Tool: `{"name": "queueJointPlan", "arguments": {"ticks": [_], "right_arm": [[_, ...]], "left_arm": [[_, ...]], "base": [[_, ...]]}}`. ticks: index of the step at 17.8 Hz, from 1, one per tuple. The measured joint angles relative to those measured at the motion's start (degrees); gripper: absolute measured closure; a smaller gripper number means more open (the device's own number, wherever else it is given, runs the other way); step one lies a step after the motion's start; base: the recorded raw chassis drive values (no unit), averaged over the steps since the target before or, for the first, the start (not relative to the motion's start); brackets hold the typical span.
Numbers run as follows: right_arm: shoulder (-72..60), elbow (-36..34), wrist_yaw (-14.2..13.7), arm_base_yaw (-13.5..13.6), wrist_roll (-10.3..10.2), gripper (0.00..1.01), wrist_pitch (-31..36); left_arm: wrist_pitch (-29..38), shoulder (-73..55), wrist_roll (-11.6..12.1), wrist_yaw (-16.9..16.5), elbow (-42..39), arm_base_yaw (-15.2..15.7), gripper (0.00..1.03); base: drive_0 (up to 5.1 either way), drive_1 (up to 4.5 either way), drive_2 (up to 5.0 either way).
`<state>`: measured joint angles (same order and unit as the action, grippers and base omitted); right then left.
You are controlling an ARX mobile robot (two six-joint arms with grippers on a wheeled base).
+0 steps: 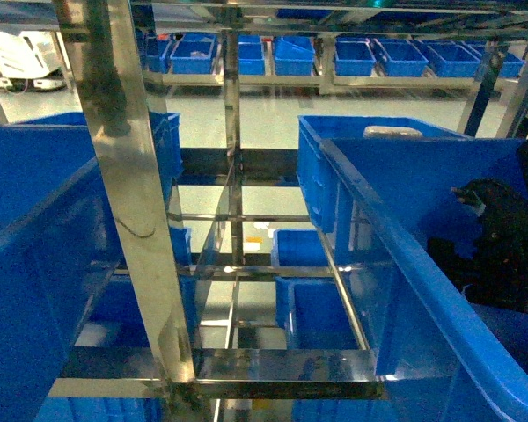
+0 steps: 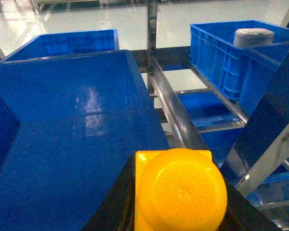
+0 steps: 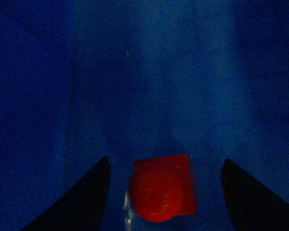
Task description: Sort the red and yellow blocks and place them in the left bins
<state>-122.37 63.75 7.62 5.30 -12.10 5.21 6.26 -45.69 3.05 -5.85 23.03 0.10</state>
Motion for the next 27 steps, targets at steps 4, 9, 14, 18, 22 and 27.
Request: {"name": "queueJointPlan", "arguments": {"ticks": [4, 9, 14, 18, 22, 27], "right_arm": [[5.55, -1.70, 1.51, 1.53, -0.98, 0.02, 1.14], [13.81, -8.52, 3.04, 2.95, -2.62, 0.03, 4.00], [23.74, -13.68, 2.91, 3.83, -1.66, 0.03, 2.73], [30.84, -17.55, 1.68, 2.27, 3.39, 0.03, 0.92], [37.44, -21.29, 4.07, -1.57, 5.86, 0.03, -1.31], [50.34, -27.98, 8.09, -5.40, 6.91, 0.03, -7.72]], "left_arm": [[0.00, 0.00, 0.00, 0.00, 0.00, 0.00, 0.77], [-0.02, 0.00, 0.00, 0.00, 0.00, 0.00, 0.77], [-0.02, 0.00, 0.00, 0.00, 0.00, 0.00, 0.77], [0.00, 0.00, 0.00, 0.00, 0.00, 0.00, 0.77], [0.00, 0.00, 0.00, 0.00, 0.00, 0.00, 0.77], [0.00, 0.00, 0.00, 0.00, 0.00, 0.00, 0.77]], "base": [[0.0, 0.00, 0.0], [0.0, 0.00, 0.0], [0.0, 0.00, 0.0], [0.0, 0.00, 0.0], [0.0, 0.00, 0.0], [0.0, 0.00, 0.0]]}}
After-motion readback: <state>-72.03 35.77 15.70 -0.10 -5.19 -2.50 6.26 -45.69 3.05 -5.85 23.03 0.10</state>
